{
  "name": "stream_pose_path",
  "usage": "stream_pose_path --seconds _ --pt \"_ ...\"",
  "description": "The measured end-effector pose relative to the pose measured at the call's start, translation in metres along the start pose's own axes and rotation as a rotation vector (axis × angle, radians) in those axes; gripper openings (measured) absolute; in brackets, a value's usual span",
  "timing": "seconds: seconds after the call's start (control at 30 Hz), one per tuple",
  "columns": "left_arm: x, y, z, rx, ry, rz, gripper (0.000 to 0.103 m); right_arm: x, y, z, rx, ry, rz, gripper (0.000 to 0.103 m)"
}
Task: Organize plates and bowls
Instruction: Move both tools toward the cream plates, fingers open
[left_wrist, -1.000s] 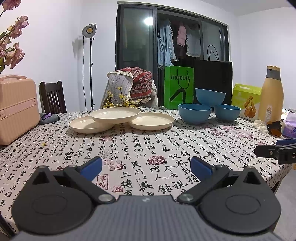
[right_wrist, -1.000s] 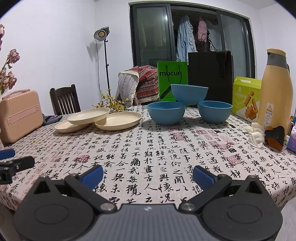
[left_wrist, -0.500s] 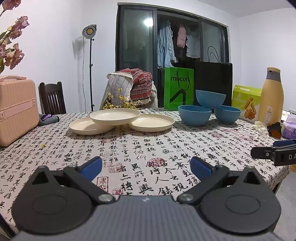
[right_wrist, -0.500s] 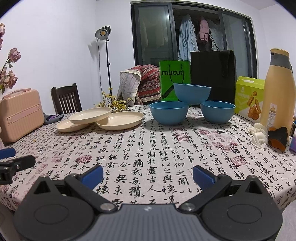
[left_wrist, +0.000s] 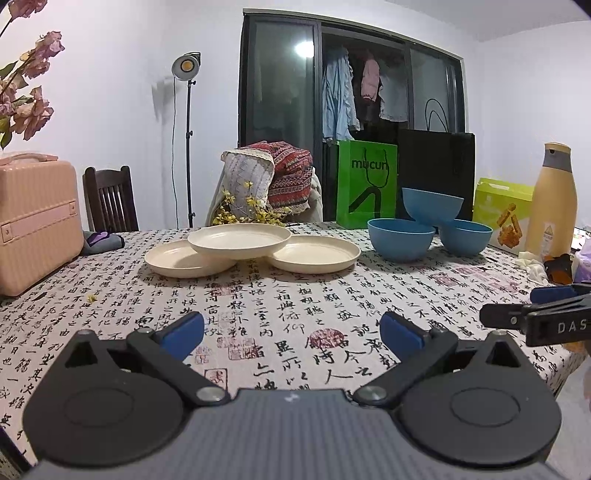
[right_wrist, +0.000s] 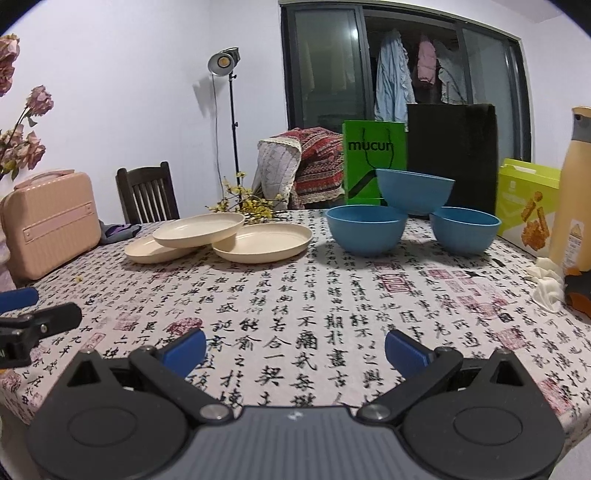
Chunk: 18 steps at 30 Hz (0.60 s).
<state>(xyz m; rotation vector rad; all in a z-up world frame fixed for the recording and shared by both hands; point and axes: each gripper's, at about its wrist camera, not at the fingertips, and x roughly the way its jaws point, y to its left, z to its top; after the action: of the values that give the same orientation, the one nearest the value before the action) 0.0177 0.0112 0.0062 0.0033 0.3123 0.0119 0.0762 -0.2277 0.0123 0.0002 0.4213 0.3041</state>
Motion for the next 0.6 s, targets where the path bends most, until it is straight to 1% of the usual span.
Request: stream_pose_path --seconds 0.13,0.23,0.4,0.6 --pt "0.006 0.008 0.005 -0.024 0.004 -0.004 0.103 0.011 0.009 0.007 -0.019 -0.013 0.0 0.103" --pt "0.011 0.016 0.011 -0.035 0.004 0.011 0.103 0.02 0.014 0.014 -0.025 -0.021 -0.002 0.103" --pt "0.016 0.028 0.02 -0.026 -0.027 0.042 0.103 0.035 0.021 0.027 -0.026 -0.036 0.012 0.103" --pt "0.023 0.044 0.032 -0.046 -0.036 0.042 0.103 0.052 0.031 0.044 -0.029 -0.05 0.03 0.103"
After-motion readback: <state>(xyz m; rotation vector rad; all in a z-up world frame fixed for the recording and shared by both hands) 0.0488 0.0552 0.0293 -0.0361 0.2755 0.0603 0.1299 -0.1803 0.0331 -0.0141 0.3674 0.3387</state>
